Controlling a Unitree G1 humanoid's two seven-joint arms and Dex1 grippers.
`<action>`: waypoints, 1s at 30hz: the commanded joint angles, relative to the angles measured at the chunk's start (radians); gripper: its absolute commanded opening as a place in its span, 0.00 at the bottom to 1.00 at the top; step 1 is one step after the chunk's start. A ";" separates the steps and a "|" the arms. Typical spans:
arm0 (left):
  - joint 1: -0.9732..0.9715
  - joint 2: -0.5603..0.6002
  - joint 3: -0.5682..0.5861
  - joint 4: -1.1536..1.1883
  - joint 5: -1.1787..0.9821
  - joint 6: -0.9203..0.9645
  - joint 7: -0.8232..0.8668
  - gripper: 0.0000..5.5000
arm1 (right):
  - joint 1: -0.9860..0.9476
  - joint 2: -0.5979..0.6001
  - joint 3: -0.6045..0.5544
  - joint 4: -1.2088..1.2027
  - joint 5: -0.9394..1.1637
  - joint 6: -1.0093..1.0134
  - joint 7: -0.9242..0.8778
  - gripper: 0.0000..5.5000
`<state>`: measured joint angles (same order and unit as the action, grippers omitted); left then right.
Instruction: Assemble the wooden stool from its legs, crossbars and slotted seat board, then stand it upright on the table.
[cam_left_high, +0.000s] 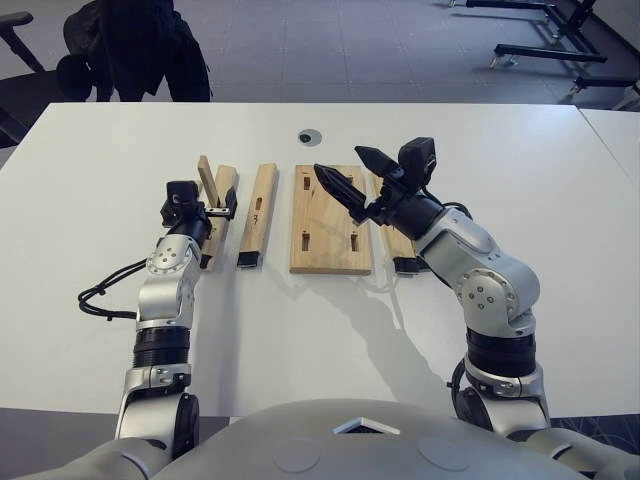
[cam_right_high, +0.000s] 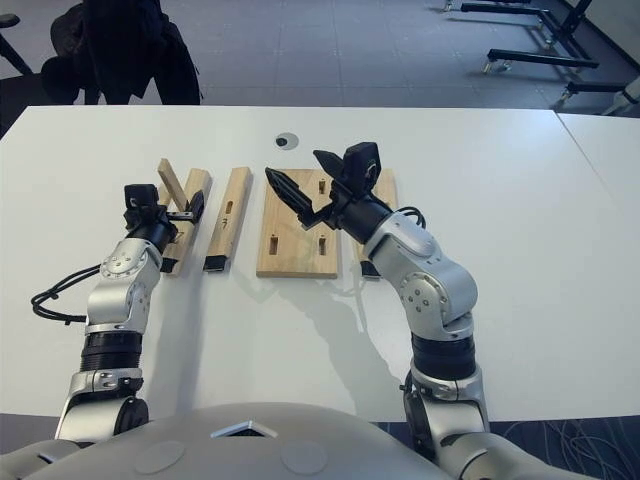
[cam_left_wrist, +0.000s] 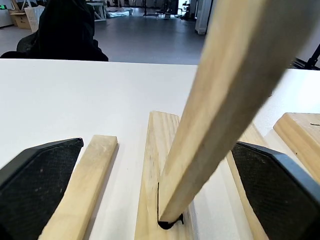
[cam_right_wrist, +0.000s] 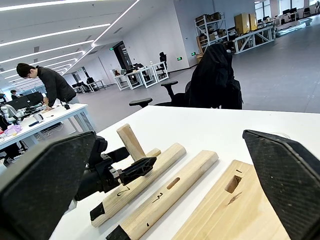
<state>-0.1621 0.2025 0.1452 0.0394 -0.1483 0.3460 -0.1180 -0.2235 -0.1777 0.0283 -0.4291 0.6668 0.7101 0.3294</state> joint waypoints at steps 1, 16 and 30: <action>0.016 0.033 0.024 -0.167 -0.030 0.146 -0.001 0.98 | 0.008 0.008 -0.002 -0.003 -0.010 -0.009 -0.014 0.98; 0.177 0.049 -0.103 -0.409 0.087 0.514 0.090 0.98 | 0.045 0.022 -0.005 -0.022 -0.015 -0.040 -0.050 0.98; 0.242 -0.020 -0.105 -0.382 0.076 0.568 0.084 0.94 | 0.045 0.019 -0.009 -0.020 -0.011 -0.036 -0.050 0.98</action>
<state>0.0515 0.1915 0.0549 -0.3470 -0.0720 0.8748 -0.0304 -0.1809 -0.1559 0.0276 -0.4446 0.6583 0.6721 0.2848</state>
